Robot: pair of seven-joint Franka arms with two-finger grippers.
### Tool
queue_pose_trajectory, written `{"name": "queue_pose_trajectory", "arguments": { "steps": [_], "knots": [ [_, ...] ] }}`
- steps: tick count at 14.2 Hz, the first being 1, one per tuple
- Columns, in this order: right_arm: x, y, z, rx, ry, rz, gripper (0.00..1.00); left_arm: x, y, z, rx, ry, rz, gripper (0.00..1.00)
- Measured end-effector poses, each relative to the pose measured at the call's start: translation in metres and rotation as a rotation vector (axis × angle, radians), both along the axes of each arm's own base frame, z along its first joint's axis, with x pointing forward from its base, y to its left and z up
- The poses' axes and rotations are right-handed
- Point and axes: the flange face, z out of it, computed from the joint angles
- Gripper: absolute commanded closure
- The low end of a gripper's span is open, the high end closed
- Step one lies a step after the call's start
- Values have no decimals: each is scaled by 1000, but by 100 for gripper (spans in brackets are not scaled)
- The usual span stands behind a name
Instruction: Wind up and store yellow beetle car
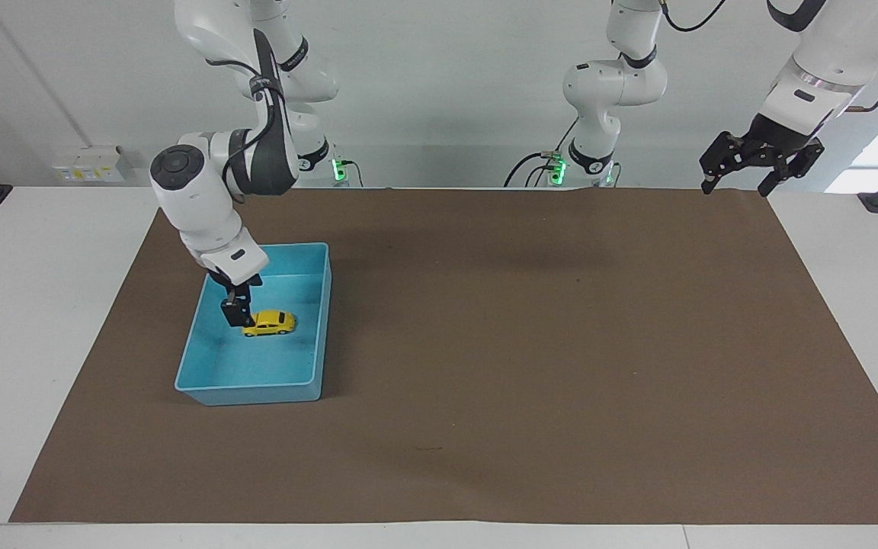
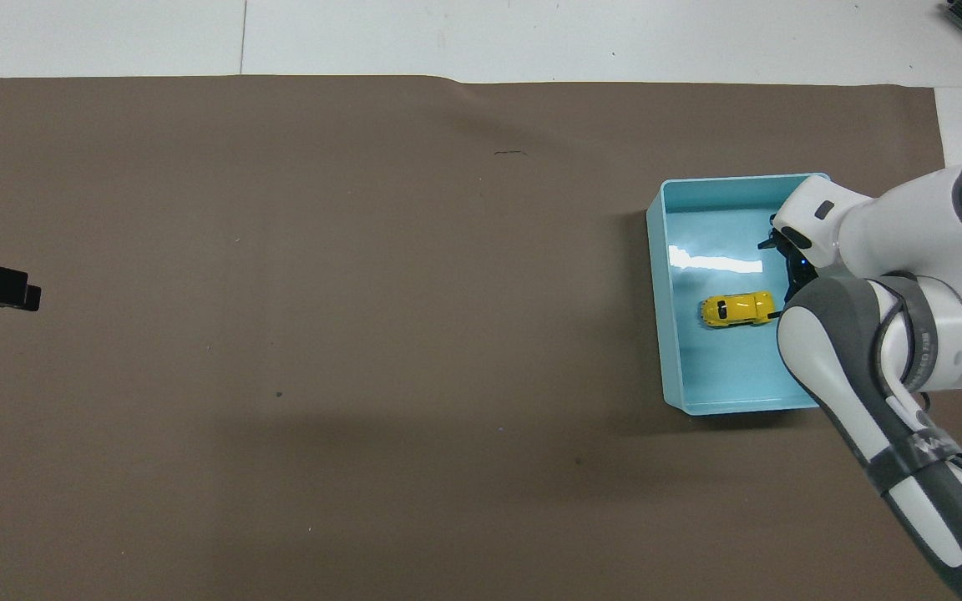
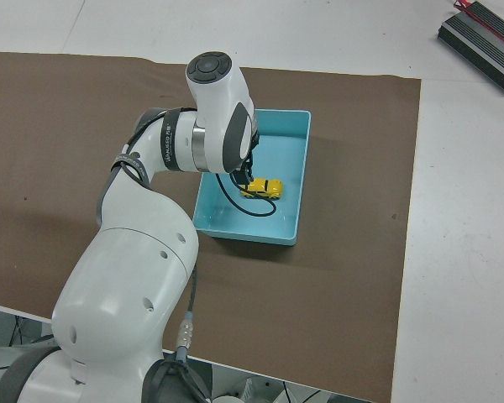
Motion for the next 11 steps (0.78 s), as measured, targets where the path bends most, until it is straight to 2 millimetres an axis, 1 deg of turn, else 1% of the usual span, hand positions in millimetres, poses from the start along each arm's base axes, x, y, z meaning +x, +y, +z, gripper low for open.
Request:
{"name": "queue_pose_trajectory", "arguments": {
  "steps": [7, 9, 11],
  "knots": [
    [6, 5, 13, 19, -26, -22, 0, 0, 0, 0, 0, 0, 0, 0],
    [9, 6, 23, 25, -28, -28, 0, 0, 0, 0, 0, 0, 0, 0],
    [12, 6, 39, 28, -27, -31, 0, 0, 0, 0, 0, 0, 0, 0]
  ]
}}
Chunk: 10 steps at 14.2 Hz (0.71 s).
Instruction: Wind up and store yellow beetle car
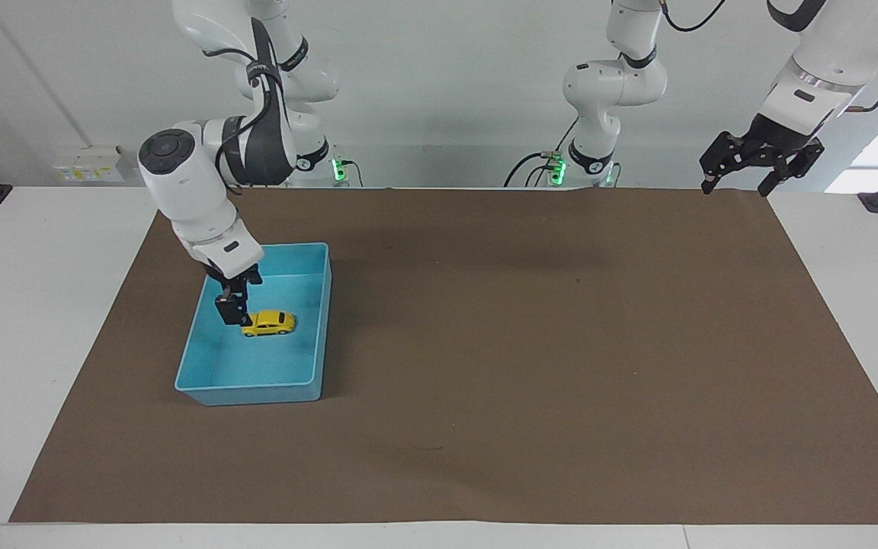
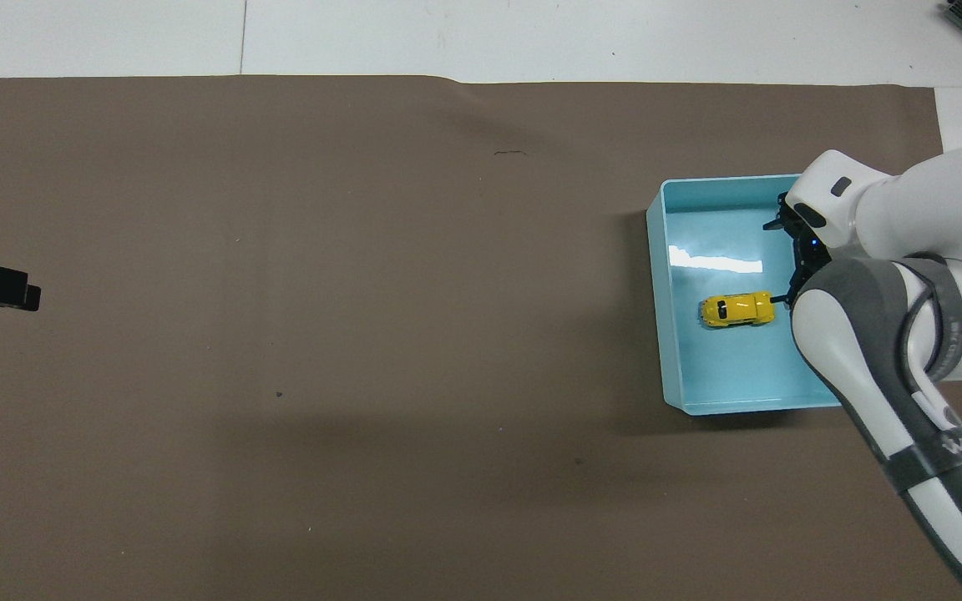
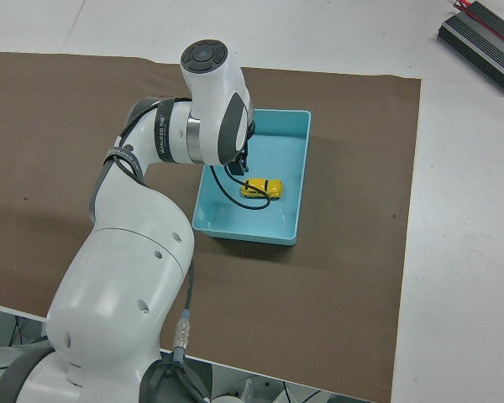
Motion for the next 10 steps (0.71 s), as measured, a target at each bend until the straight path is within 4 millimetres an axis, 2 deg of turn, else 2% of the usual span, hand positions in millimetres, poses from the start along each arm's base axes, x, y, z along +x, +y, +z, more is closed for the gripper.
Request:
{"name": "queue_pose_trajectory", "arguments": {
  "steps": [3, 6, 10],
  "knots": [
    [3, -1, 36, 2, -18, -10, 0, 0, 0, 0, 0, 0, 0, 0],
    [-7, -1, 75, 4, -40, -80, 0, 0, 0, 0, 0, 0, 0, 0],
    [-16, 2, 92, 10, -49, -168, 0, 0, 0, 0, 0, 0, 0, 0]
  ]
}}
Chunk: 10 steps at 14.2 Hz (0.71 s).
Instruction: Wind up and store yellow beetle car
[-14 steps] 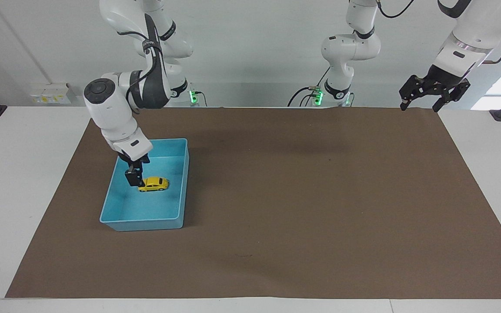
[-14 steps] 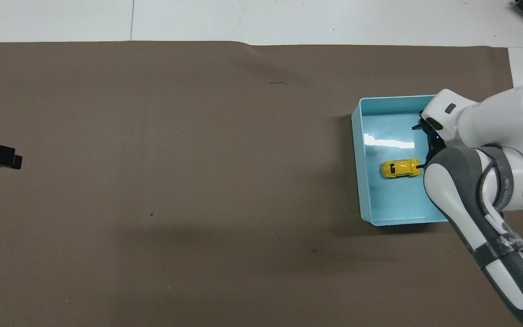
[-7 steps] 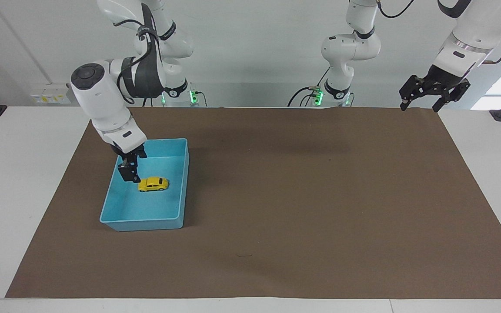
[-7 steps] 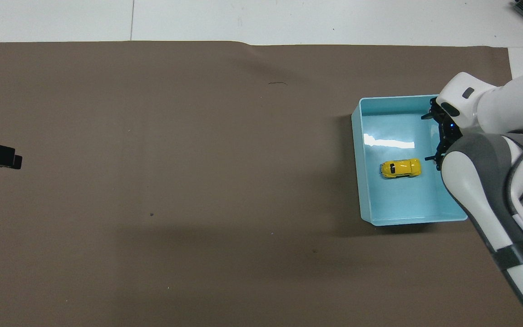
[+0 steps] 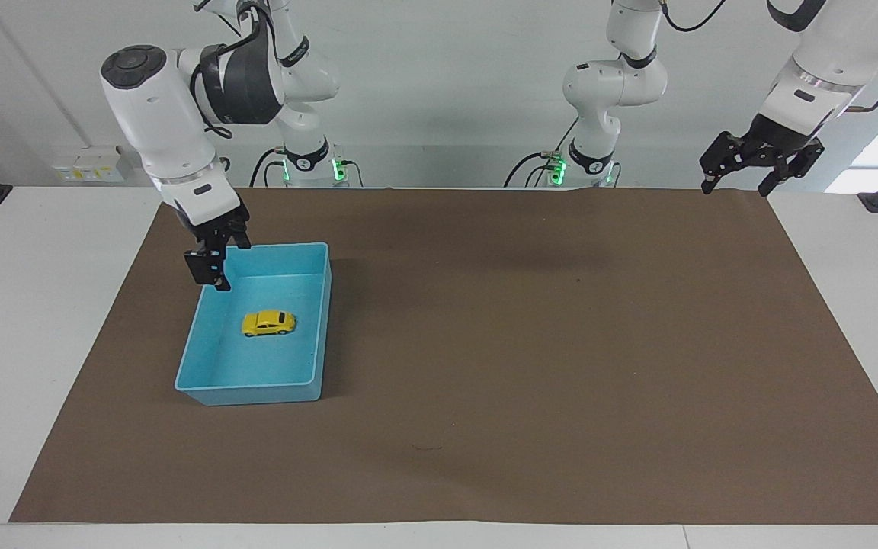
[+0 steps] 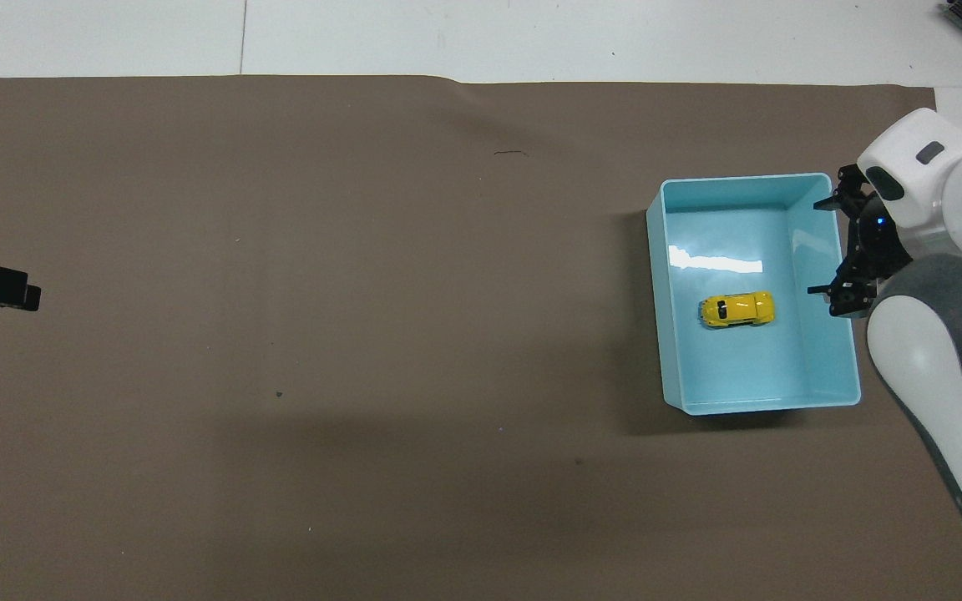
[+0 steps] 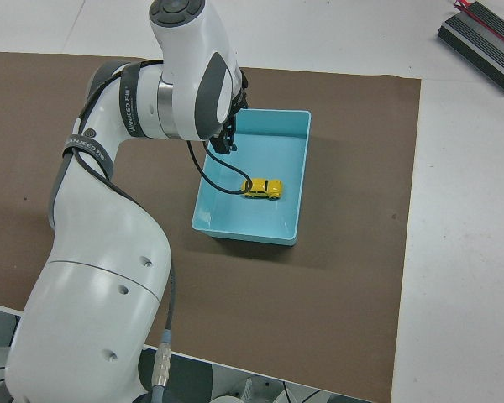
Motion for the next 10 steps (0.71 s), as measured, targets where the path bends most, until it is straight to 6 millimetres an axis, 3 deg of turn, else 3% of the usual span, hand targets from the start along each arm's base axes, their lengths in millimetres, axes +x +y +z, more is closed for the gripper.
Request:
{"name": "queue_pose_trajectory", "arguments": {
  "steps": [4, 10],
  "knots": [
    [-3, -3, 3, 10, 24, -108, 0, 0, 0, 0, 0, 0, 0, 0],
    [-15, 1, 41, 26, 64, -351, 0, 0, 0, 0, 0, 0, 0, 0]
  ]
}}
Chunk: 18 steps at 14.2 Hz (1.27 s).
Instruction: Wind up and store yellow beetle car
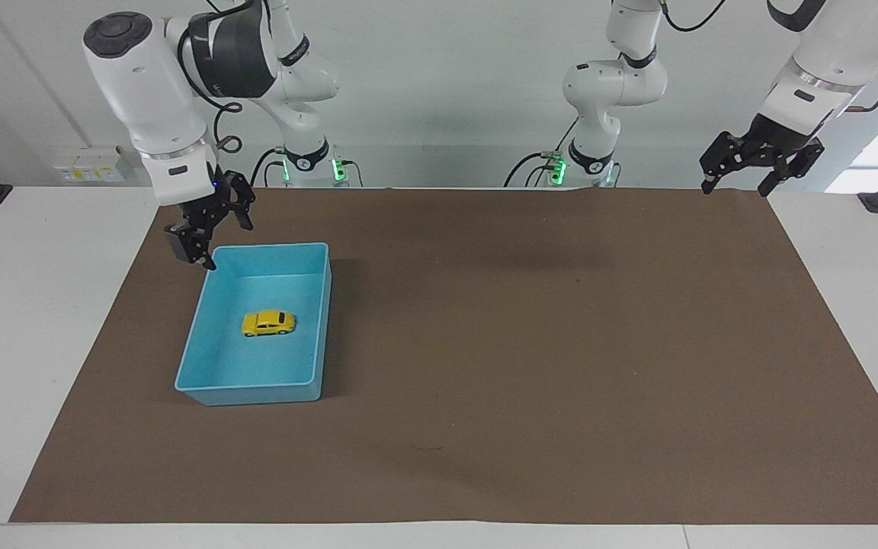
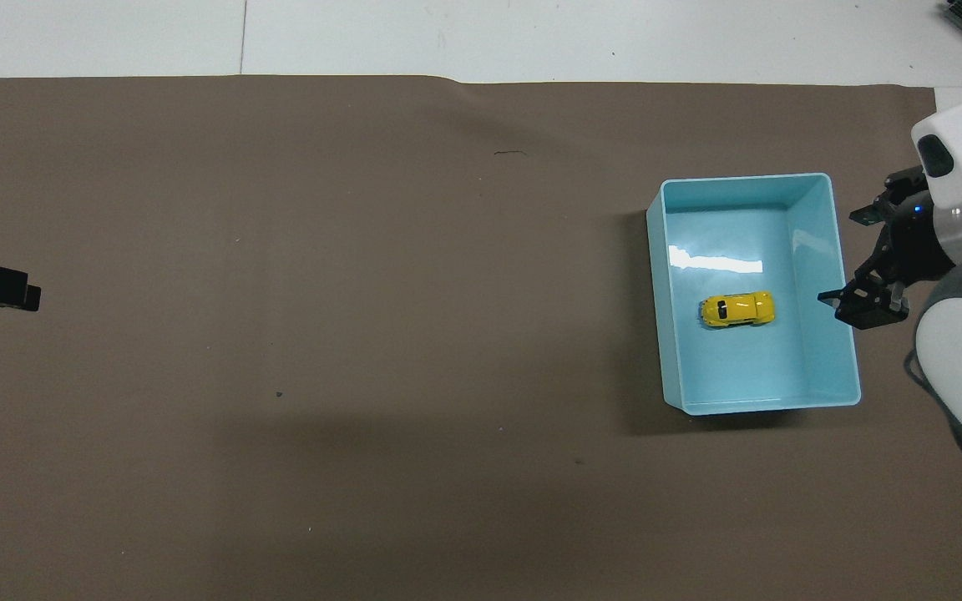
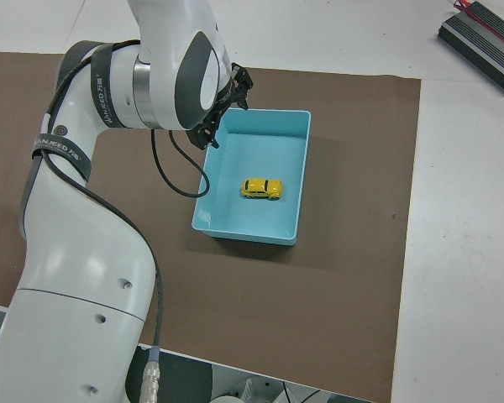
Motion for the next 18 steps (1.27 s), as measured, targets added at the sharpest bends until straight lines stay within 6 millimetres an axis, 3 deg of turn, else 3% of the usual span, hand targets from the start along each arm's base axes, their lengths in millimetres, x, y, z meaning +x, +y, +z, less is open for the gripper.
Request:
{"name": "queue_pose_trajectory", "arguments": {
  "steps": [4, 9, 18],
  "knots": [
    [-7, 3, 18, 4, 32, -158, 0, 0, 0, 0, 0, 0, 0, 0],
    [-11, 8, 27, 9, 40, -353, 0, 0, 0, 0, 0, 0, 0, 0],
    [-20, -2, 53, 20, 54, -907, 0, 0, 0, 0, 0, 0, 0, 0]
  ]
}}
